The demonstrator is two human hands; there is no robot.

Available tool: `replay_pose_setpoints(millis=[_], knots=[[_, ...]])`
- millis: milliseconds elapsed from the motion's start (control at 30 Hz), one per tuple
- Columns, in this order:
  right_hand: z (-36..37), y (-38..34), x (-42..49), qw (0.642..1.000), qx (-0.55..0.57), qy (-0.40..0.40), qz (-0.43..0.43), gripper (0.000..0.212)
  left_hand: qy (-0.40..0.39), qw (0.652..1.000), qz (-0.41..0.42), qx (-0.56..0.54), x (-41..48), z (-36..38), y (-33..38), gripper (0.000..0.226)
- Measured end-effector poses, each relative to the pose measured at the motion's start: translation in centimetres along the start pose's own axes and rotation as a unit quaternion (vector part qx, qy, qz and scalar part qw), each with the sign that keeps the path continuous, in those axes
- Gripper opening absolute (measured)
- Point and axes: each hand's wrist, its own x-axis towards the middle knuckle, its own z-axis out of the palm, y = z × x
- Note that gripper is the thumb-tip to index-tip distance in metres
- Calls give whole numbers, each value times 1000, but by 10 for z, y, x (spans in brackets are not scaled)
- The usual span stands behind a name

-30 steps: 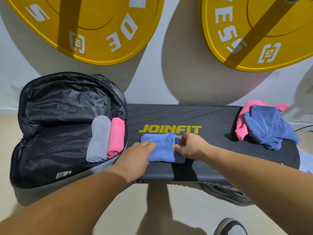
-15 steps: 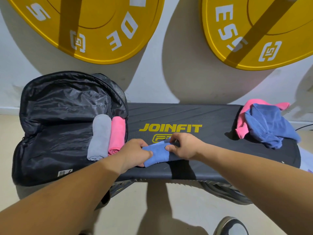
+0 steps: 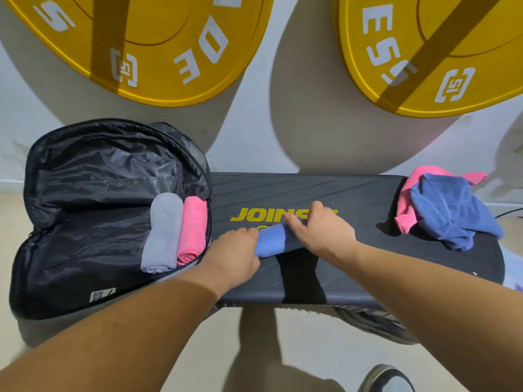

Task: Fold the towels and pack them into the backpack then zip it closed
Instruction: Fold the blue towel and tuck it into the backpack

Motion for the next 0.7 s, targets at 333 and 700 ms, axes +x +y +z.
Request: replay_pose_setpoints(millis=[333, 700], knots=[[-35, -30, -30, 779, 580, -208, 115, 43, 57, 959, -44, -274, -21, -54, 25, 25], [-79, -112, -78, 707, 649, -261, 102, 29, -49, 696, -173, -696, -62, -143, -20, 30]])
